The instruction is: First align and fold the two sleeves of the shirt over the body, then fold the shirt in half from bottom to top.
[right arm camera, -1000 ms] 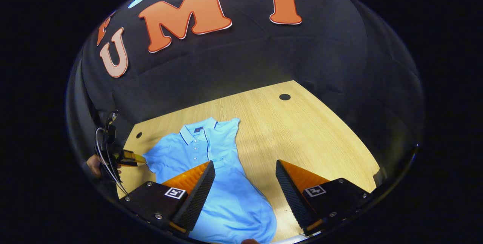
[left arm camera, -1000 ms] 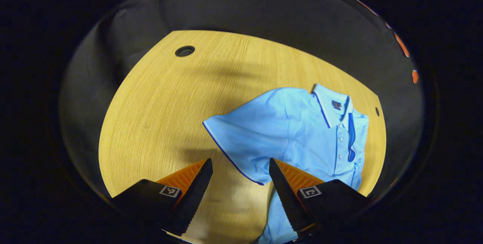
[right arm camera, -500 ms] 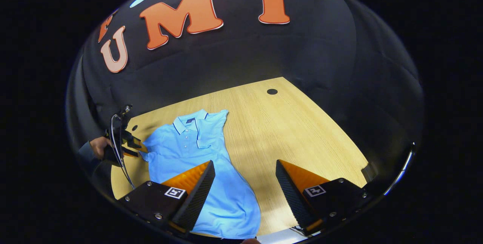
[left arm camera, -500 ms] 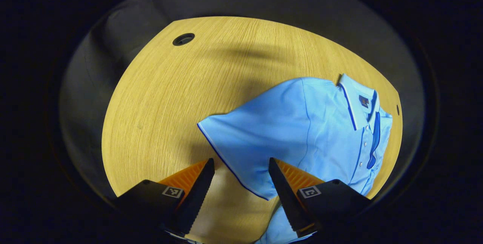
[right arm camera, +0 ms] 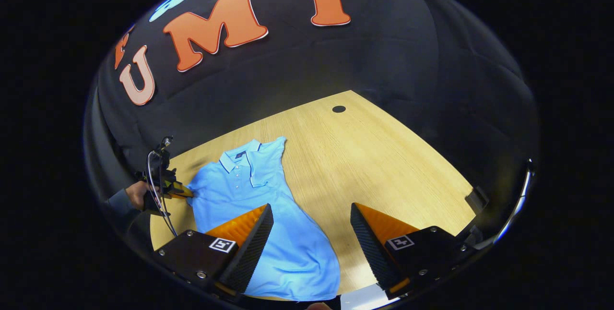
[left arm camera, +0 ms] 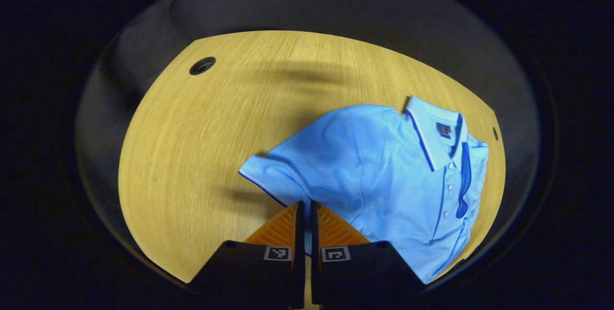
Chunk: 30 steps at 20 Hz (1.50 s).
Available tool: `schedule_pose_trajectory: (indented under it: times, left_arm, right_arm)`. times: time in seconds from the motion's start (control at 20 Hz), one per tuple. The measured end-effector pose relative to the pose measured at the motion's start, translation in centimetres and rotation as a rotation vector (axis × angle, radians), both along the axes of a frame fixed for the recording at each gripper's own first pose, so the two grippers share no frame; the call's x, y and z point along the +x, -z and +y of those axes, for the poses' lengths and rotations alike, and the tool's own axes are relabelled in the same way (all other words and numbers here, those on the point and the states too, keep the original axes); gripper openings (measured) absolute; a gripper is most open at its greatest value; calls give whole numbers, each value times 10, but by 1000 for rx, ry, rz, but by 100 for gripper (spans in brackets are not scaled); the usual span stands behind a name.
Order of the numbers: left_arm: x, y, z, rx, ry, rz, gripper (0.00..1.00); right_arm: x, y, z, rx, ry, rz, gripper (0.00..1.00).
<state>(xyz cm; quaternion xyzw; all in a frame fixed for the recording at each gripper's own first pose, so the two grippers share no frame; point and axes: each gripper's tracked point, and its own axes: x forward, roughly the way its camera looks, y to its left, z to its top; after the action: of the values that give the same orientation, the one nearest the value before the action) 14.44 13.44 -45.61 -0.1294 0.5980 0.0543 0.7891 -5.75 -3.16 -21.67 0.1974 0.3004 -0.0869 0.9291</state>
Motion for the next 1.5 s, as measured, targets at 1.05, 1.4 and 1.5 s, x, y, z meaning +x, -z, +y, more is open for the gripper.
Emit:
schedule_pose_trajectory:
  times: [1.05, 1.4, 1.5]
  left_arm:
    - [56, -70, -183, -214, 391, -258, 19]
    - [12, -103, -178, -204, 415, -306, 100]
    - [-11, -114, -168, -202, 383, -312, 96]
  right_arm:
    - [-67, 28, 40, 18, 23, 128, 99]
    - [-70, 33, 37, 32, -41, 144, 99]
    - [-70, 39, 37, 37, -80, 154, 99]
